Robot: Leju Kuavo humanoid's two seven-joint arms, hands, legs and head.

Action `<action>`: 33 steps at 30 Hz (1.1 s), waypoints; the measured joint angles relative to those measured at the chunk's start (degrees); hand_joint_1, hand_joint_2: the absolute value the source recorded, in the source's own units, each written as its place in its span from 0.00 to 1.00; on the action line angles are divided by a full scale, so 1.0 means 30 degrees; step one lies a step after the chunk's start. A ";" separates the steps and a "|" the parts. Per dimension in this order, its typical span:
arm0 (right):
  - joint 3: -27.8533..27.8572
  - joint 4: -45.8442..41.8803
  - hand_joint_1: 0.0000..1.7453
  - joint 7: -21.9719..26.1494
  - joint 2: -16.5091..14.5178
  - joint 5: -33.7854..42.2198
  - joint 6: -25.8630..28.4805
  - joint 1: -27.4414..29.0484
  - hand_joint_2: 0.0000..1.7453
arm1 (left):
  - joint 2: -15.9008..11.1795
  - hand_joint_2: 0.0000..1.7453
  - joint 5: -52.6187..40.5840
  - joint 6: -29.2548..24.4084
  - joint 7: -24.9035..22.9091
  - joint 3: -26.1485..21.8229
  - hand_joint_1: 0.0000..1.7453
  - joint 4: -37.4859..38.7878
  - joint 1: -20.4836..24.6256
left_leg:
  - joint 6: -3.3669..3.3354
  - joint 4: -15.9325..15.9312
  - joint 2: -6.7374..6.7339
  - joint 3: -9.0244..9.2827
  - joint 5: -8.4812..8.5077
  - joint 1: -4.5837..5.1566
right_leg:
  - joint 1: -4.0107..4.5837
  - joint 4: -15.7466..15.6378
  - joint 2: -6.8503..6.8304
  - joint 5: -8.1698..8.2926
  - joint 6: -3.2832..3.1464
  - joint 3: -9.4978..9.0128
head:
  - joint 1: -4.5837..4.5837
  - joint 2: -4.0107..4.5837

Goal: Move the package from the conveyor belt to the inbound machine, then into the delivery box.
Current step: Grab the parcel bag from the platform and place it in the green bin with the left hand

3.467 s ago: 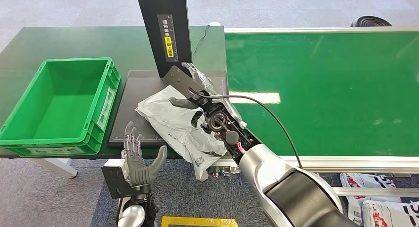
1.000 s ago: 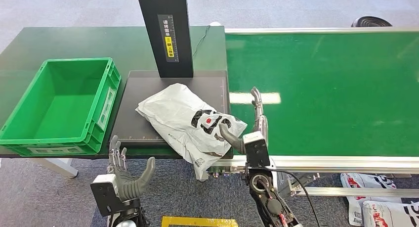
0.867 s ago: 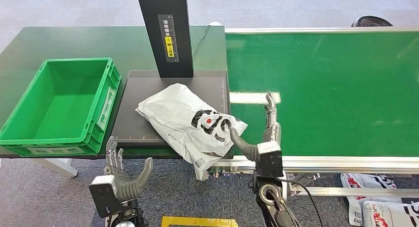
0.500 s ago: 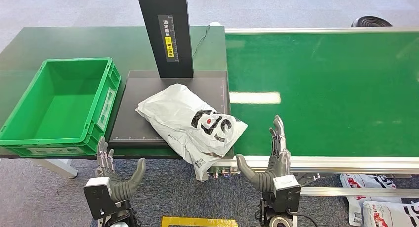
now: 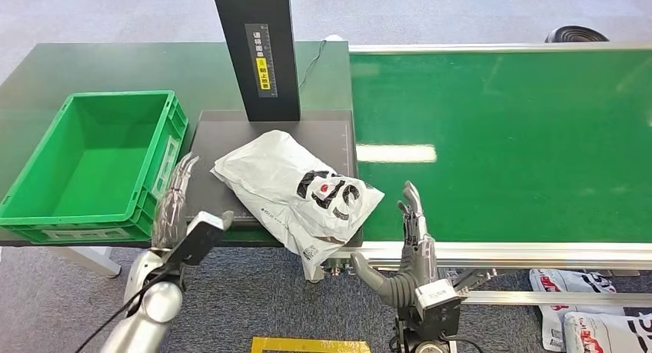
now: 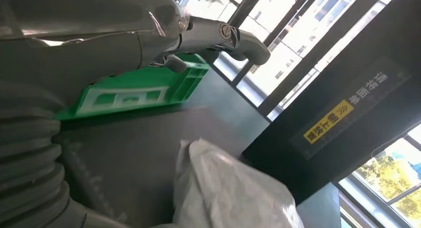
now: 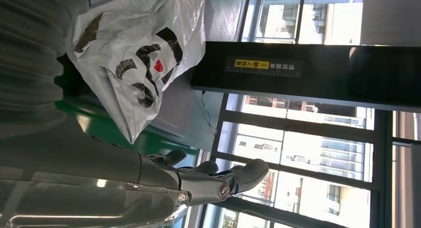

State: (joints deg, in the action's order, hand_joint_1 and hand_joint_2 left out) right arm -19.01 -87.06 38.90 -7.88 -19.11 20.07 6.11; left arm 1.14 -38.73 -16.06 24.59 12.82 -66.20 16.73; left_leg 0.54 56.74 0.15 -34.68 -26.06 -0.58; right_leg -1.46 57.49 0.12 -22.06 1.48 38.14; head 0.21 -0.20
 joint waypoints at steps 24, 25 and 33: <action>0.0015 -0.0006 0.00 0.0275 -0.0219 0.0209 -0.0687 -0.0038 1.00 | -0.1985 1.00 -0.3475 0.1264 -0.0748 0.1895 0.00 0.5168 0.5785 | -0.0008 0.0011 0.0006 -0.0017 0.0044 0.0000 | 0.0008 -0.0001 -0.0018 0.0012 0.0002 0.0036 | -0.0007 0.0000; 0.0020 -0.0022 0.00 0.0282 -0.0266 0.0177 -0.0736 -0.0033 1.00 | -0.2043 1.00 -0.4173 0.1712 -0.0983 0.2326 0.00 0.6088 0.6917 | -0.0007 0.0012 0.0028 -0.0030 0.0060 0.0000 | 0.0008 -0.0001 -0.0029 0.0020 0.0003 0.0039 | -0.0007 0.0000; 0.0166 -0.0745 0.00 0.0168 -0.0882 -0.0346 -0.1187 0.0279 1.00 | -0.0347 1.00 -0.7441 0.7496 -0.2381 0.5833 0.00 1.2155 1.3215 | -0.0010 0.0015 0.0041 -0.0050 0.0061 0.0009 | -0.0005 -0.0001 -0.0035 0.0051 0.0001 0.0033 | -0.0007 0.0000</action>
State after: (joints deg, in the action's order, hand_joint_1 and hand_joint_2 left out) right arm -18.51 -89.29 39.40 -10.52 -20.15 16.51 6.94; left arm 0.09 -61.05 6.43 17.45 30.32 -29.73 56.37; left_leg 0.51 56.78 0.27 -34.83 -25.88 -0.56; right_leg -1.48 57.49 0.01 -21.90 1.49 38.24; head 0.19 -0.20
